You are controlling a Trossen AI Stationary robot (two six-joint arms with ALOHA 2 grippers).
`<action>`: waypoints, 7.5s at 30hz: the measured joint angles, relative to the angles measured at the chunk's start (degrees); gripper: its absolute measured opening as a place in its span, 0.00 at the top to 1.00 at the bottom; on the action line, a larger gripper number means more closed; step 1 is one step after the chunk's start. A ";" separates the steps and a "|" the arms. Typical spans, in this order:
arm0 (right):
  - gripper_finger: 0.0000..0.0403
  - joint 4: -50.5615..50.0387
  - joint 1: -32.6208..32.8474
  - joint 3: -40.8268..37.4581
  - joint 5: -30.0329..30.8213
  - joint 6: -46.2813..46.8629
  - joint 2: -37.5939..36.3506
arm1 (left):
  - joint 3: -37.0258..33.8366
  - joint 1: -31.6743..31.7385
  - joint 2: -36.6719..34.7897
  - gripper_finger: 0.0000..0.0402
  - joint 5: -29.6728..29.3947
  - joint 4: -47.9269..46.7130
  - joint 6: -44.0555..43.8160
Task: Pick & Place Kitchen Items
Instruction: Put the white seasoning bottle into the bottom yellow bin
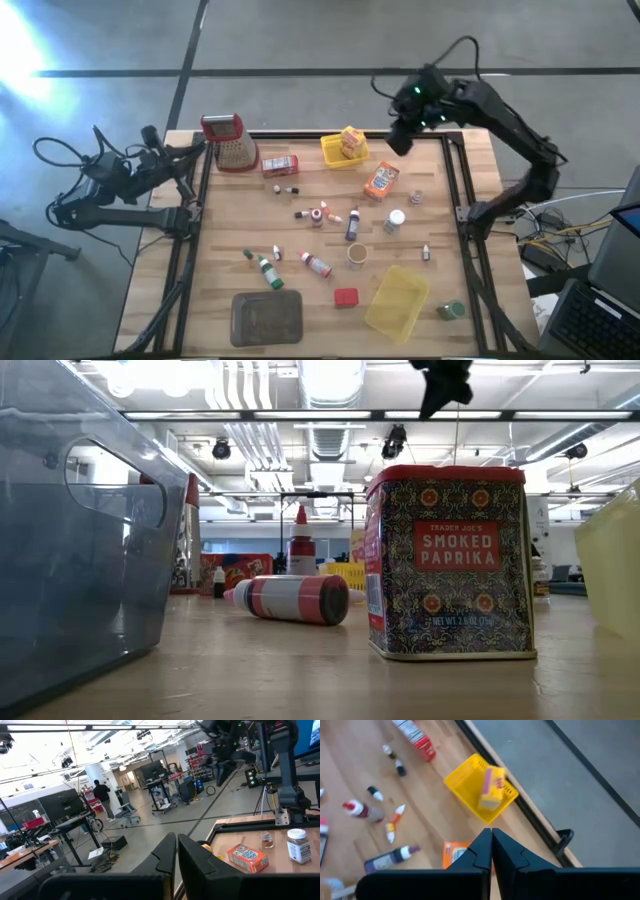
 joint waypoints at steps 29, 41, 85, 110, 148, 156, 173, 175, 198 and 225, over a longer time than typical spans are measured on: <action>0.98 7.96 20.79 -17.93 0.04 6.13 -17.35 | 0.01 -0.02 0.01 0.94 -0.02 -0.01 0.00; 0.98 10.43 30.67 -17.93 4.49 14.27 -12.58 | 0.00 0.02 0.00 0.94 0.00 -0.01 0.01; 0.42 -8.79 32.52 -19.25 7.15 29.81 3.63 | 0.02 -0.02 0.00 0.94 -0.01 -0.02 0.00; 0.20 7.09 29.88 -40.06 1.00 31.96 -1.69 | 0.00 0.00 0.01 0.94 -0.01 -0.02 0.01; 0.44 15.36 27.69 -47.77 -0.04 30.01 -1.67 | 0.02 0.02 0.00 0.94 -0.02 -0.02 0.00; 0.50 15.49 27.67 -47.77 -0.07 29.79 -1.69 | 0.02 0.00 0.00 0.94 -0.02 -0.02 0.00; 0.51 9.42 28.20 -41.19 -2.14 27.06 -2.05 | 0.01 -0.04 0.00 0.94 0.00 -0.02 0.01; 0.49 7.44 29.02 -38.41 -2.16 27.25 -2.38 | 0.01 -0.04 0.00 0.94 -0.01 -0.02 0.01; 0.50 0.96 57.39 -20.21 -3.92 47.50 -2.32 | 0.01 0.02 0.00 0.94 0.00 -0.02 0.02; 0.49 12.14 63.08 -33.85 -0.05 60.08 -2.24 | 0.02 -0.04 0.01 0.94 -0.01 -0.02 0.00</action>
